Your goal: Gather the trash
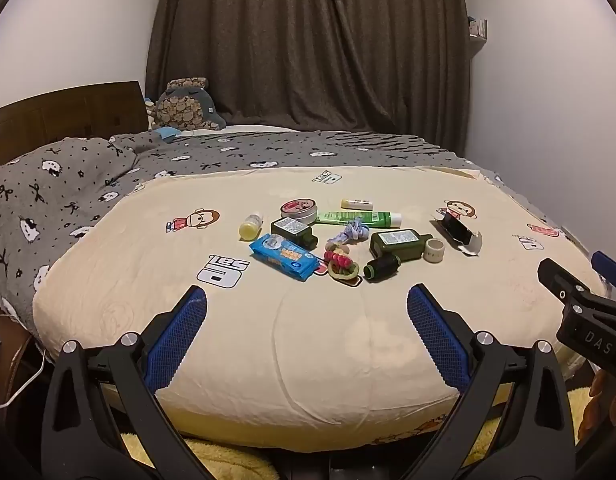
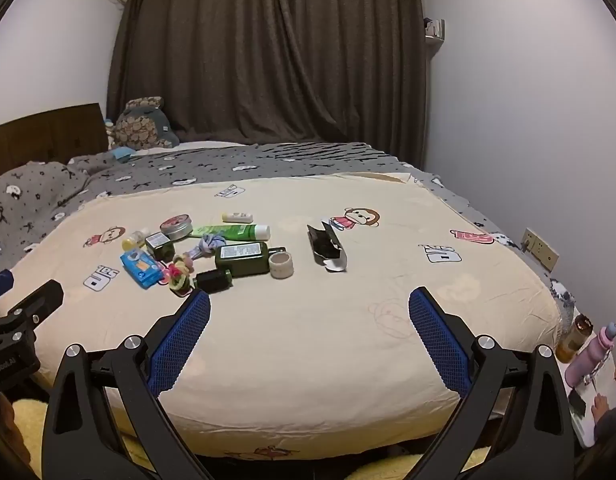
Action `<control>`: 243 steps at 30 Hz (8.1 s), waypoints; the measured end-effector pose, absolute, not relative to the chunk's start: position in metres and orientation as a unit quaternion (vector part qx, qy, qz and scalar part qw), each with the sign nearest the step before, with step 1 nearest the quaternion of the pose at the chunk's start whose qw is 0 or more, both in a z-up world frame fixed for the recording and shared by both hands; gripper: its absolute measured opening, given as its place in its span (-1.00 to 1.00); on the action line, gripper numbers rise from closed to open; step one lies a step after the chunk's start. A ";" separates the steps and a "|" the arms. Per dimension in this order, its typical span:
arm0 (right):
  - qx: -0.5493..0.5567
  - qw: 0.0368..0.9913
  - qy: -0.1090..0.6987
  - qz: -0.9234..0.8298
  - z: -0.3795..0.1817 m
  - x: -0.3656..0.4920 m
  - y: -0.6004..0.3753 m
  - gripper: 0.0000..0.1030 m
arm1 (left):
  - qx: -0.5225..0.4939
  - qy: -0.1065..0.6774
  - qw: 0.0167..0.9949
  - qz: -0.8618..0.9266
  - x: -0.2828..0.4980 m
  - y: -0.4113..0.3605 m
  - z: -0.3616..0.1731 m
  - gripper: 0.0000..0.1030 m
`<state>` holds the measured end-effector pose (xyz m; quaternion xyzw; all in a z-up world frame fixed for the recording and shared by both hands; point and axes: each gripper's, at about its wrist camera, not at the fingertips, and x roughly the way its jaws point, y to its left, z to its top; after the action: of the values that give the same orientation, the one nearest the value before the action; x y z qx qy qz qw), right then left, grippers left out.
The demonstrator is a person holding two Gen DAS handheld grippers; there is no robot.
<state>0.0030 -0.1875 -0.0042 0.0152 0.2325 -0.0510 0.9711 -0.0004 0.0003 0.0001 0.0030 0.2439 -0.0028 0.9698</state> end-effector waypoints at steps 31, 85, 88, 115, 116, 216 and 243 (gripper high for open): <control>0.016 0.972 0.231 -0.043 -0.002 0.004 -0.185 0.94 | 0.005 0.241 0.971 -0.002 -0.001 -0.003 0.010 0.85; 0.028 0.970 0.239 -0.039 -0.017 0.013 -0.195 0.94 | 0.014 0.249 0.968 0.003 0.002 0.005 -0.003 0.85; 0.042 0.967 0.251 -0.033 -0.024 0.022 -0.199 0.94 | 0.014 0.255 0.967 0.001 0.010 0.010 -0.011 0.85; 0.040 0.928 0.370 0.027 -0.111 0.210 -0.201 0.24 | 0.033 0.381 0.916 -0.119 0.125 -0.026 -0.097 0.14; 0.036 0.927 0.371 0.028 -0.110 0.214 -0.199 0.16 | 0.031 0.383 0.915 -0.124 0.125 -0.028 -0.098 0.14; 0.030 0.811 0.576 0.095 -0.243 0.021 -0.181 0.16 | 0.061 0.581 0.789 -0.191 -0.010 -0.053 -0.268 0.43; -0.018 0.926 0.373 0.061 -0.082 0.057 -0.206 0.23 | 0.009 0.449 0.880 -0.156 0.026 -0.006 -0.137 0.49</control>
<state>0.0565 -0.2062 -0.0819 -0.0178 0.3727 0.0606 0.9258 0.0256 -0.0058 -0.1369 0.0094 0.4486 -0.1562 0.8799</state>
